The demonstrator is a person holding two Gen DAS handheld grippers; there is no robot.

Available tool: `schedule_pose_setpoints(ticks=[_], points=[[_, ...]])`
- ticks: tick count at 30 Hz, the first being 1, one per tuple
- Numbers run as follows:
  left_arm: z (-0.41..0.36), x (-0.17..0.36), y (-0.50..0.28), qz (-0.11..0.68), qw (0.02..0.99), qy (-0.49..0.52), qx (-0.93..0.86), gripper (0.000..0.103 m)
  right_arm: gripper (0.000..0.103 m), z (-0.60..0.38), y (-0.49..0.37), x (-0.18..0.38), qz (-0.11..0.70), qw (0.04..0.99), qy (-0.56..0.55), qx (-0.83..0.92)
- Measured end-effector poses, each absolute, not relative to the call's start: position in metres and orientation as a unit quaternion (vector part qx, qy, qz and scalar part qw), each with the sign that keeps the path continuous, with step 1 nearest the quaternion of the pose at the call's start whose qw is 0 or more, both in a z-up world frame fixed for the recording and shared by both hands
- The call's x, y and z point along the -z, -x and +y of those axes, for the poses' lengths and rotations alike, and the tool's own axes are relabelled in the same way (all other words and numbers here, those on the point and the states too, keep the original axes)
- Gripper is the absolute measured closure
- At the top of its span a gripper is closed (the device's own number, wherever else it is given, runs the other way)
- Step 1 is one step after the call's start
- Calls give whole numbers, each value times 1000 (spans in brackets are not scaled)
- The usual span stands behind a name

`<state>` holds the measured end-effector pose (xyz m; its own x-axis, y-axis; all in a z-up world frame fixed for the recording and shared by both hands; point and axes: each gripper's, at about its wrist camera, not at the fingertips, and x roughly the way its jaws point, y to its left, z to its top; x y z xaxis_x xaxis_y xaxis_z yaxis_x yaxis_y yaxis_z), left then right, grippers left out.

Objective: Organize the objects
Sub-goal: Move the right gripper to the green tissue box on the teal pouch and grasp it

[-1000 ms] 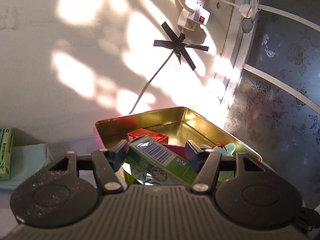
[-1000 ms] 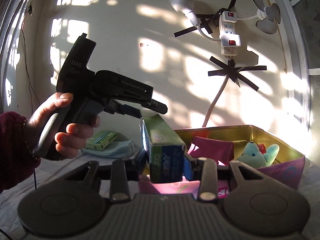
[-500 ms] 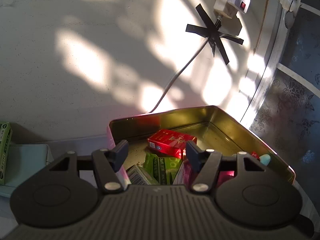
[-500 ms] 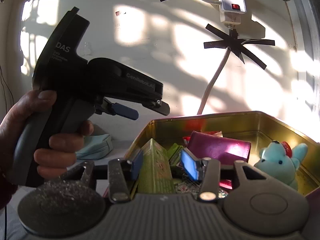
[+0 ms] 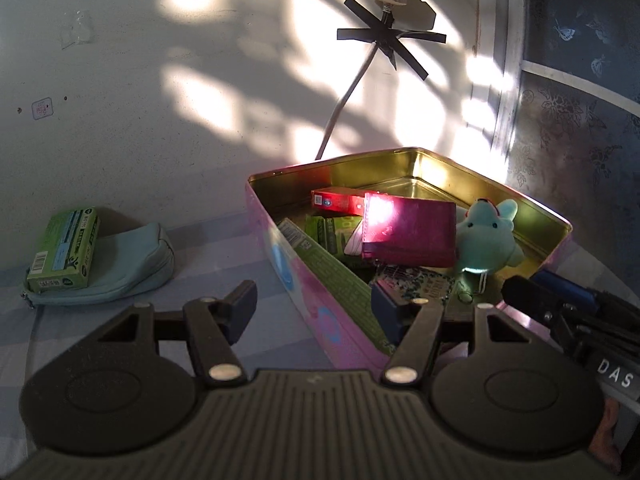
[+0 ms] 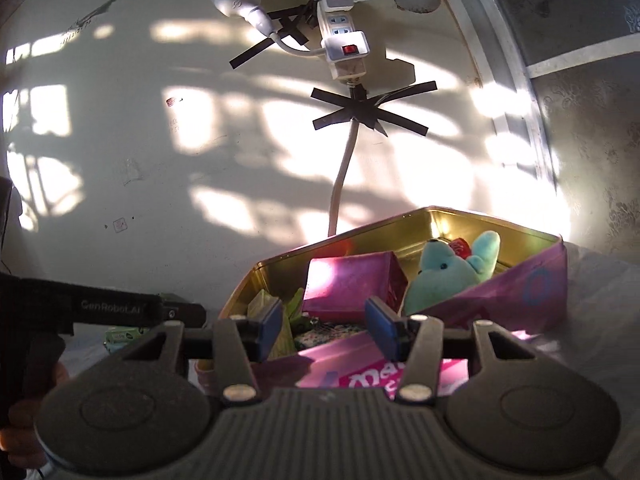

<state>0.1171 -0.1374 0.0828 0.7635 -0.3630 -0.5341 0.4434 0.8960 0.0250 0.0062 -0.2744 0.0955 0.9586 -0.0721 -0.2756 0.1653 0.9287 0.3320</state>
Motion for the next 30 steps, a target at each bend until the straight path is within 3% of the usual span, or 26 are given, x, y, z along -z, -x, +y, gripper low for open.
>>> schedule_pose_setpoints(ticks=[12,30], points=[[-99,-50,-88,289,936,-105,173,37,55,-258,17,-81,189,959,-205,44],[-1,-22,-99,301,948,-81,59,34,55,-171,-7,-91,249,959,-130,-37]])
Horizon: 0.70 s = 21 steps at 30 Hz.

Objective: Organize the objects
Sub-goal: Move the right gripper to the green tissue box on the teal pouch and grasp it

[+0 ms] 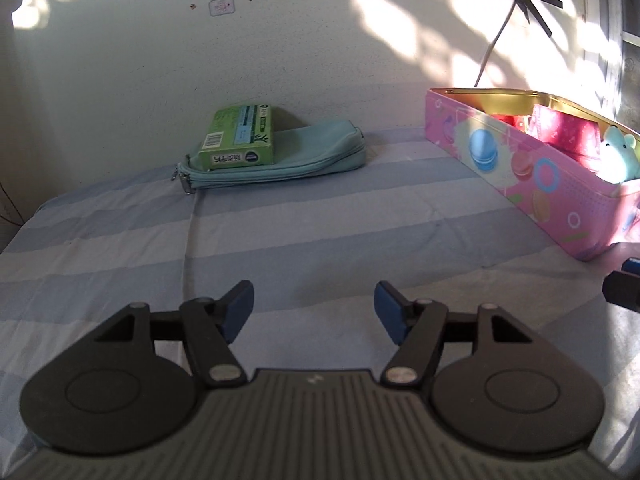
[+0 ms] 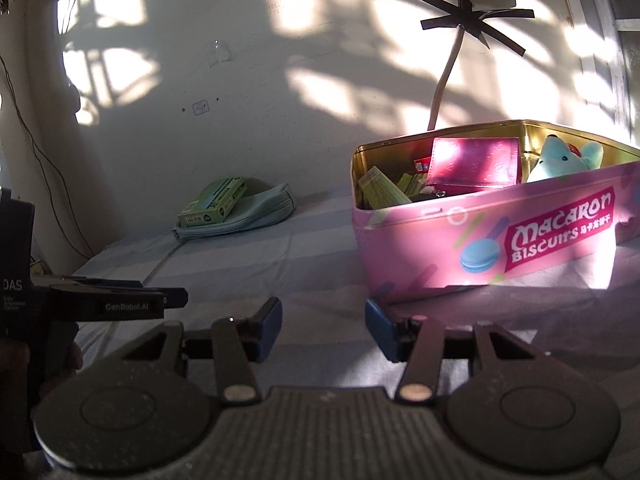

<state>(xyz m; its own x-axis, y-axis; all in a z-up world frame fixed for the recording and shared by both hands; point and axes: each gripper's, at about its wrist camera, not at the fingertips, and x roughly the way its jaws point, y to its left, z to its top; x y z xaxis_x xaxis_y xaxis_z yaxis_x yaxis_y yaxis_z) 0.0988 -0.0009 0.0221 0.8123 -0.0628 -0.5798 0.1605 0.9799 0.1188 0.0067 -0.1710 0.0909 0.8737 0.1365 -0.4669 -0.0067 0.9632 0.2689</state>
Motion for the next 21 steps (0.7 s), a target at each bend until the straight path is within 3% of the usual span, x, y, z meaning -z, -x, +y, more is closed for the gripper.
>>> schedule_pose_setpoints(ticks=[21], points=[[5,-13,-92,269,953,-45,135,34,55,-175,-10,-95,224,959,-172,6]])
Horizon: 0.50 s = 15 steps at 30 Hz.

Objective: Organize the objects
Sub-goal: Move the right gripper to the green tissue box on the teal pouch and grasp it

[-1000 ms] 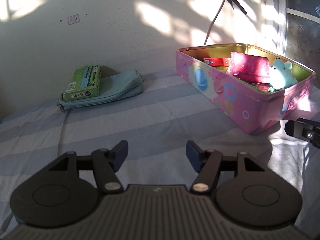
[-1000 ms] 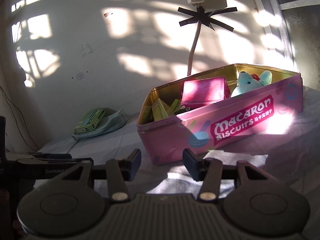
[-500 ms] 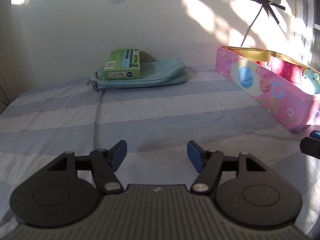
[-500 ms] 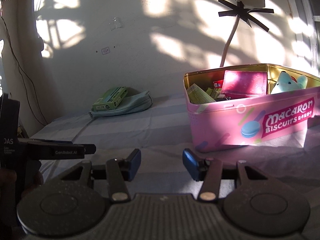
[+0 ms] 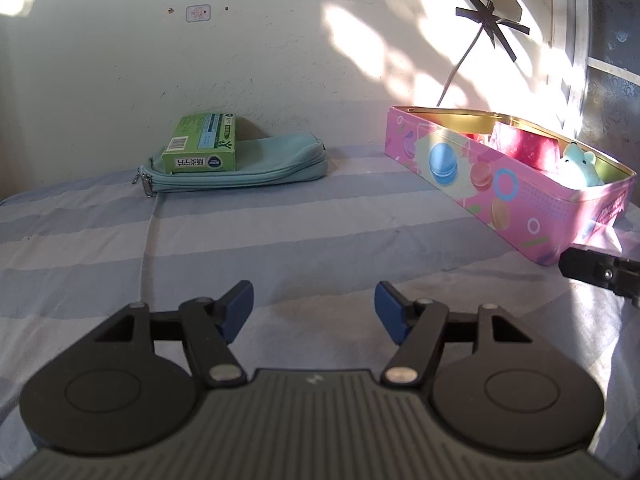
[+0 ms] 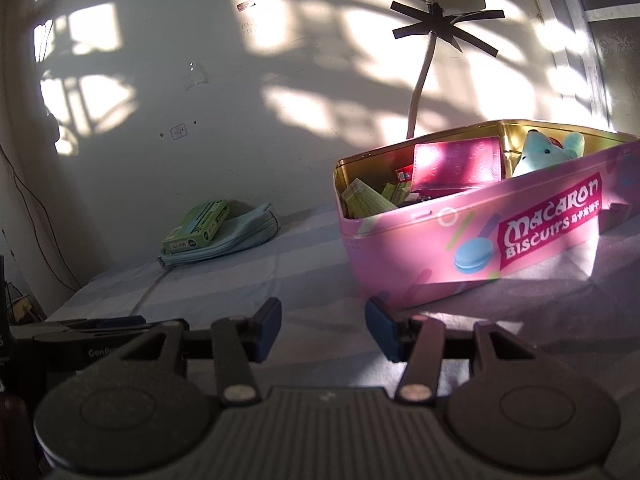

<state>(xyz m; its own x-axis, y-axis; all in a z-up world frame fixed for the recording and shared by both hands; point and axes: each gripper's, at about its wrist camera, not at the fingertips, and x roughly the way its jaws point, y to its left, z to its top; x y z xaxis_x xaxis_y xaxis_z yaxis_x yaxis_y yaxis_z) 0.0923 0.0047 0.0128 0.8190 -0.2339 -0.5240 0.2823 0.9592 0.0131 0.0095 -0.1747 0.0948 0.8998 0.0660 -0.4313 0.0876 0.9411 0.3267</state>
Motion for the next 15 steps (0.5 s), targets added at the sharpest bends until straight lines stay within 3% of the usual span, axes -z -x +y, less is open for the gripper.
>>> schedule_pose_setpoints(ticks=[15], points=[[5,-13,-90,266,953,-55,137,34,51,-179,-12,-92,231,955,-185,11]])
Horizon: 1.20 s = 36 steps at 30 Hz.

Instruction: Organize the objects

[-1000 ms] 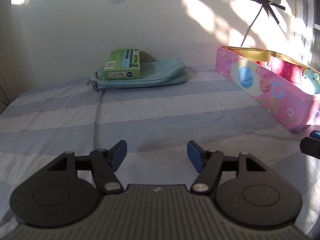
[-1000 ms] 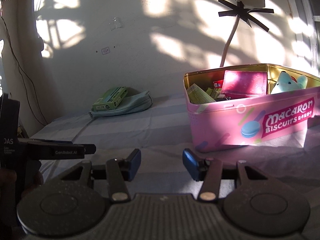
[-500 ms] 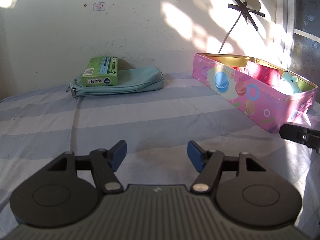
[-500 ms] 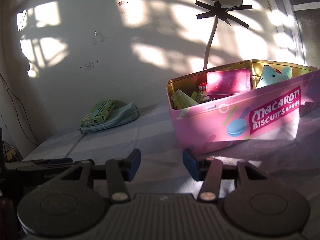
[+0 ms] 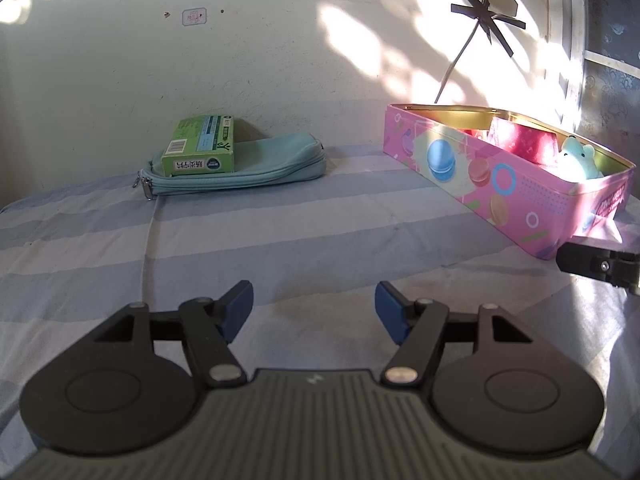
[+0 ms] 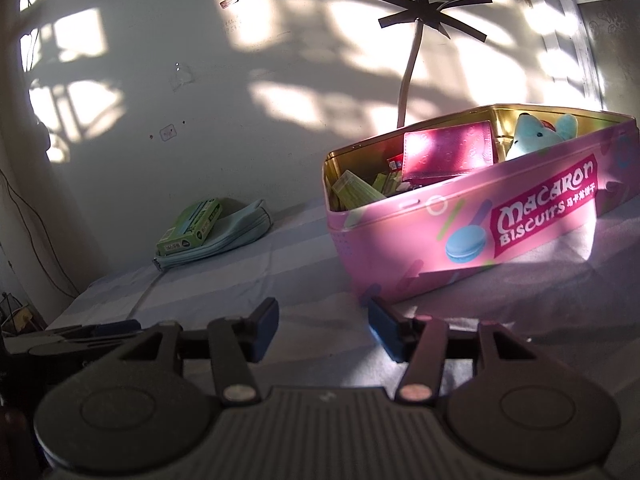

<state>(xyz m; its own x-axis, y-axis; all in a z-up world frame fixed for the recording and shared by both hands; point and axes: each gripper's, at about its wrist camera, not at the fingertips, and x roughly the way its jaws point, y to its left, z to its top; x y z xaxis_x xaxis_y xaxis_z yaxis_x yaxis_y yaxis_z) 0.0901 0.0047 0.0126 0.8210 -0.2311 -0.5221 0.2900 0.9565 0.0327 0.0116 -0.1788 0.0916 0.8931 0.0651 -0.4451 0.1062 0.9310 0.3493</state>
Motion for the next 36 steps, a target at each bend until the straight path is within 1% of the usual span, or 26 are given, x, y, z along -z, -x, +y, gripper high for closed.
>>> schedule_pose_setpoints(ticks=[8,12,17,21,24,25,26,27,28,29,31,36], points=[[5,-13,-90,267,953,-53,136,33,50,-176,-11,-92,227,957,-178,12],[14,-16,-93,276,951,-32,136,33,49,-168,-14,-93,235,960,-155,1],[47,-31,-101,270,957,0,104,33,49,-147,-27,-103,236,965,-103,-43],[90,-38,-119,262,965,8,25,33,48,-122,-59,-118,238,964,-69,-99],[124,-30,-134,271,960,54,-42,33,37,-95,-103,-127,239,960,-52,-133],[133,-24,-140,284,954,75,-60,33,20,-85,-119,-128,238,961,-48,-135],[139,-20,-144,302,946,93,-69,33,7,-72,-140,-130,232,963,-47,-133],[150,-19,-149,315,938,127,-64,34,3,-60,-159,-130,226,965,-46,-127],[158,-19,-147,310,937,150,-60,33,1,-48,-177,-128,225,966,-42,-120],[161,-20,-145,305,937,159,-65,33,0,-31,-200,-126,228,967,-34,-108],[164,-22,-142,301,937,155,-82,33,0,-3,-240,-117,238,967,-25,-90],[173,-25,-140,297,933,191,-70,33,0,44,-310,-91,269,962,9,-37]])
